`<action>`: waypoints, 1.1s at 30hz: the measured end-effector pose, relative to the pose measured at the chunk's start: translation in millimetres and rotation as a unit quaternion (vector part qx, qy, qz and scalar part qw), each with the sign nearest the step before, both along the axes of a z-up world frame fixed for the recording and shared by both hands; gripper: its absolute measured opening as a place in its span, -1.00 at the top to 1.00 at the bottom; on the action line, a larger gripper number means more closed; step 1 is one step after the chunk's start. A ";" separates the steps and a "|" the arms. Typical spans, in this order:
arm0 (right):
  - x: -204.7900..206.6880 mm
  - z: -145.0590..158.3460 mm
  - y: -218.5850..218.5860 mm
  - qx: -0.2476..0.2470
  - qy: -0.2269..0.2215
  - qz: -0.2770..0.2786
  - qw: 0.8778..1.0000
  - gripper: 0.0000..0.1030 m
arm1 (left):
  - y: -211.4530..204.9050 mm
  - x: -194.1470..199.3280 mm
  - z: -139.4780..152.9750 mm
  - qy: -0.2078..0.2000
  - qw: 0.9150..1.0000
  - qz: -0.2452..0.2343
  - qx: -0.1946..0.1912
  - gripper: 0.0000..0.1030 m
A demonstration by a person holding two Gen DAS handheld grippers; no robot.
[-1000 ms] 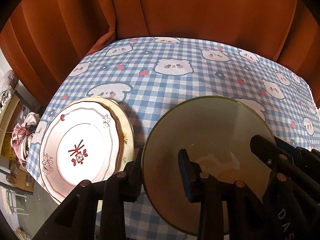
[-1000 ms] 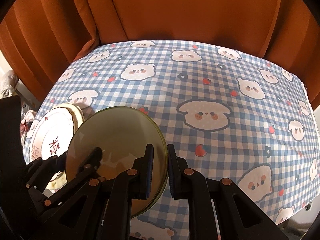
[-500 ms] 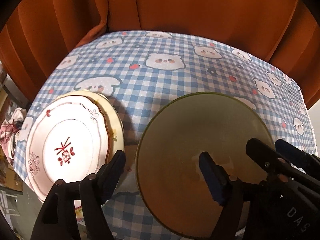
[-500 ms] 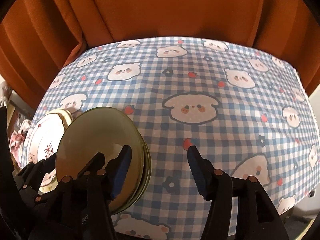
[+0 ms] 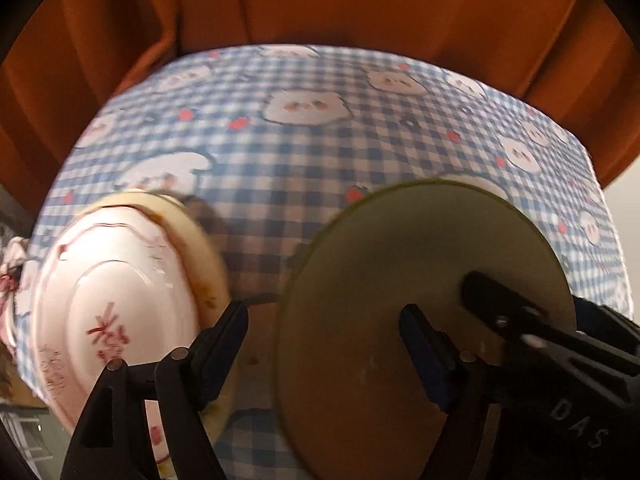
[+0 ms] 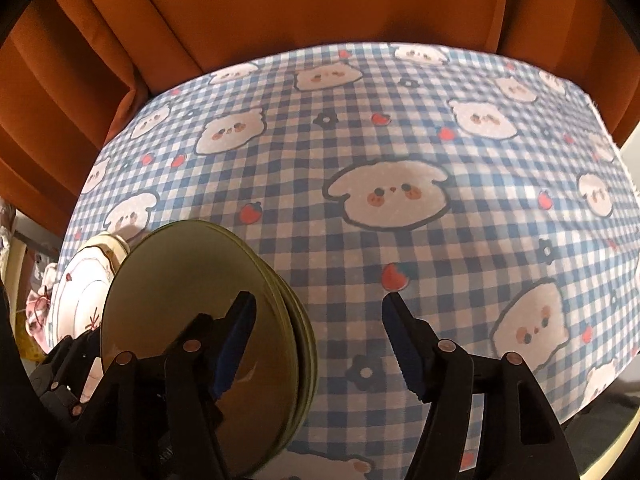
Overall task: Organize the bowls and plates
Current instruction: 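Close both grippers on the rim of the nested bowls, then lift the nested bowls with both grippers toward the plate stack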
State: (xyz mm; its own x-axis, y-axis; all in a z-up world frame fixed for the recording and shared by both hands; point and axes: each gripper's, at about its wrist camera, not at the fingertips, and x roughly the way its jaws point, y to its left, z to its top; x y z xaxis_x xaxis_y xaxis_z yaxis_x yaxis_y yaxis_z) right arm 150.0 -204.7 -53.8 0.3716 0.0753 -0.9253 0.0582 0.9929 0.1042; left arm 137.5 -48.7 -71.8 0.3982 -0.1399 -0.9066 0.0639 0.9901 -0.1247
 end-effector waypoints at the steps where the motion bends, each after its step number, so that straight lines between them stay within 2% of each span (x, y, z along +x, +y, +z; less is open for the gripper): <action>1: 0.9 -3.0 -0.1 0.006 0.006 -0.003 1.000 -0.34 | -1.4 0.9 -2.2 0.006 1.000 -0.006 -0.006 -0.51; 9: 5.7 -12.8 -1.3 0.037 0.012 -0.020 0.999 -0.30 | -6.6 3.8 0.3 -0.002 1.000 -0.024 -0.001 -0.53; 12: 6.5 -17.4 -1.2 0.063 0.018 -0.017 0.998 -0.17 | -9.9 3.1 0.5 -0.003 0.999 -0.031 0.011 -0.53; 16: 6.1 -21.3 -0.2 0.100 0.024 -0.010 0.995 0.15 | -10.7 1.8 0.2 0.003 0.999 -0.031 0.017 -0.53; 23: 5.9 -22.1 0.6 0.116 0.027 0.003 0.993 0.21 | -16.8 -1.1 3.4 0.003 0.999 -0.035 0.031 -0.41; 33: 4.5 -18.2 -3.6 0.118 0.031 0.003 0.993 0.24 | -12.7 -1.4 2.2 0.000 1.000 -0.026 0.002 -0.34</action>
